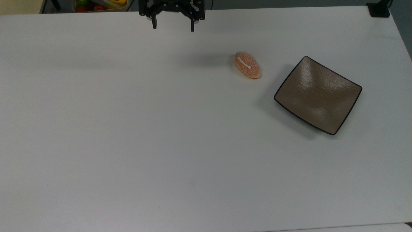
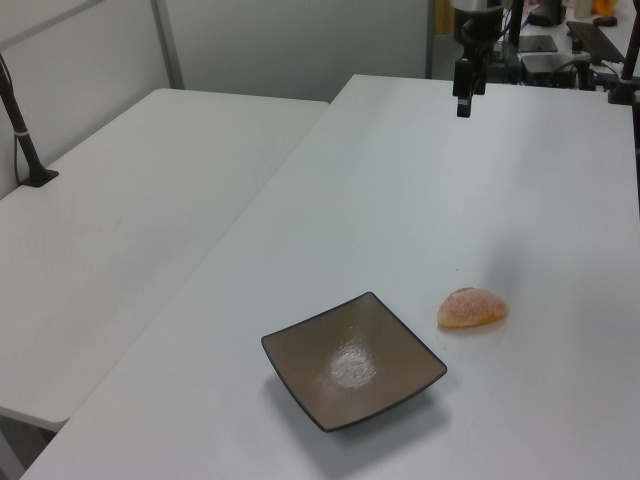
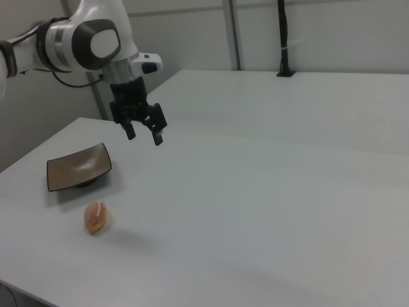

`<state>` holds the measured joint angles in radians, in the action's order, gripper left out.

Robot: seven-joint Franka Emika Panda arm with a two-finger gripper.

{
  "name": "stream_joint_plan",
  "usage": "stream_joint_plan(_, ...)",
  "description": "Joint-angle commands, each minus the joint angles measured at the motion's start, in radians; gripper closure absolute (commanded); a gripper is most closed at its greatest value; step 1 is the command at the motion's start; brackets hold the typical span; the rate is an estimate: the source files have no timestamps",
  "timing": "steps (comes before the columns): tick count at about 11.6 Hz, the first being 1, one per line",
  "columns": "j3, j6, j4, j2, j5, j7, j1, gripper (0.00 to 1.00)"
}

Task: Bread is placed on a ceramic plate
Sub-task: 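Move the open gripper toward the orange bread roll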

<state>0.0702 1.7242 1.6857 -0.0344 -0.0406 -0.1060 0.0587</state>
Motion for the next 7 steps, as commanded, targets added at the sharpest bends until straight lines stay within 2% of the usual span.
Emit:
stream_joint_plan(1, 0.006, 0.069, 0.047, -0.004, 0.024, 0.026, 0.041, 0.0)
stream_joint_plan(3, 0.023, 0.089, 0.09, -0.005, 0.022, 0.029, 0.09, 0.0)
stream_joint_plan(7, 0.156, 0.092, 0.141, -0.028, 0.024, 0.028, 0.107, 0.0)
